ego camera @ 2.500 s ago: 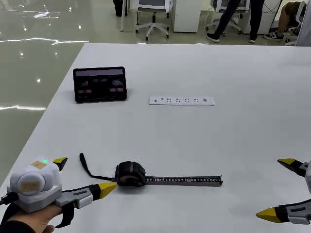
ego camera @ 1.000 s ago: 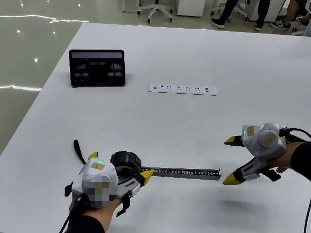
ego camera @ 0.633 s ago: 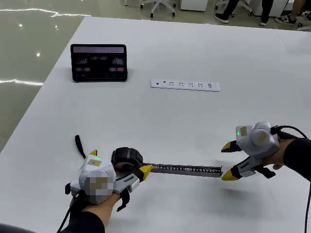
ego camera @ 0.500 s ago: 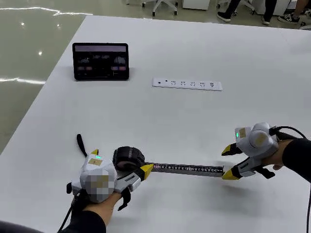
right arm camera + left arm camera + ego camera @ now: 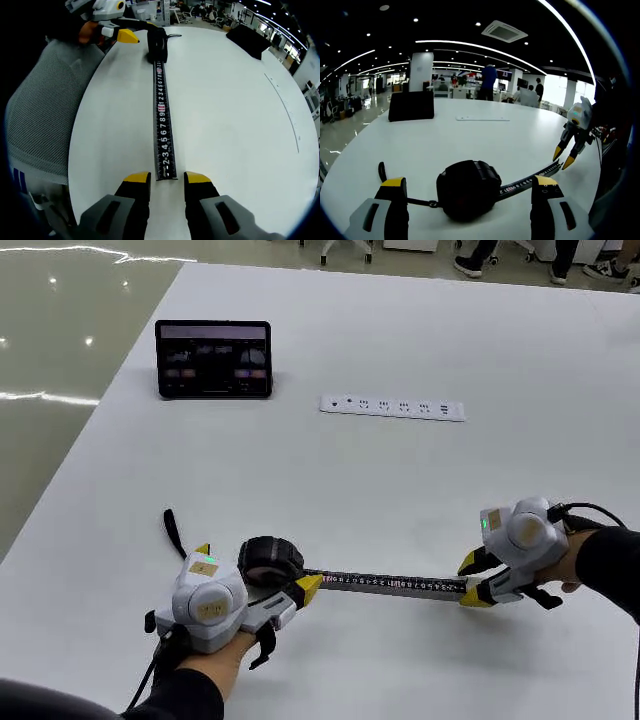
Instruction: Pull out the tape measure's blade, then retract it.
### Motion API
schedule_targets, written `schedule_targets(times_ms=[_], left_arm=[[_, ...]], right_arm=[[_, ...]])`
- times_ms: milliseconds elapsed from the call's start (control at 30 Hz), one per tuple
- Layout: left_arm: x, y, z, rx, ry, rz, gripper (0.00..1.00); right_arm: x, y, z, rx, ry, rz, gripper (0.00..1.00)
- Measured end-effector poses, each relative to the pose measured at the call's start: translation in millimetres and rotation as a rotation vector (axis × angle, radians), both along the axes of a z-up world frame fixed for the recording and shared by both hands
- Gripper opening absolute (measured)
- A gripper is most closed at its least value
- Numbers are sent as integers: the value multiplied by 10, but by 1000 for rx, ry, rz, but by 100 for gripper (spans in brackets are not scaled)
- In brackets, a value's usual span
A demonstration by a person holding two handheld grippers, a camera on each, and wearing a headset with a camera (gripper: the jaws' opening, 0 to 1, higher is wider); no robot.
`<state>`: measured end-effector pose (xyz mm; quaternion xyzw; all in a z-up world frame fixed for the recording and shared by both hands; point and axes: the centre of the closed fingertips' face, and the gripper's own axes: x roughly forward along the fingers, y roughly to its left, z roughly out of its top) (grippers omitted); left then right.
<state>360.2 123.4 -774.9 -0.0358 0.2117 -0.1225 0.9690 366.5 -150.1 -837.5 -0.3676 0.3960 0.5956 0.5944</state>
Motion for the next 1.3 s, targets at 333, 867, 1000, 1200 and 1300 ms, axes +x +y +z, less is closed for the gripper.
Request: schedule_targets(times_ms=[333,867,1000,1200,1300], left_arm=[[9,-25,-12,-12,1,-5,98],[135,-36,-198,-33,80,38,81],[135,-48,-274,-74,137,53,70],[167,-87,-266,-53,150,65,65],[174,-57,-279,-38,165,79,62]], right_arm=[[1,6,-34,-4,-13,5,12],[11,14,-32,-37,-29,-33,11],[23,7,-36,-42,-27,-30,10],[24,6,-37,-44,-24,-41,10],[29,1,-40,-50,-24,-48,10]])
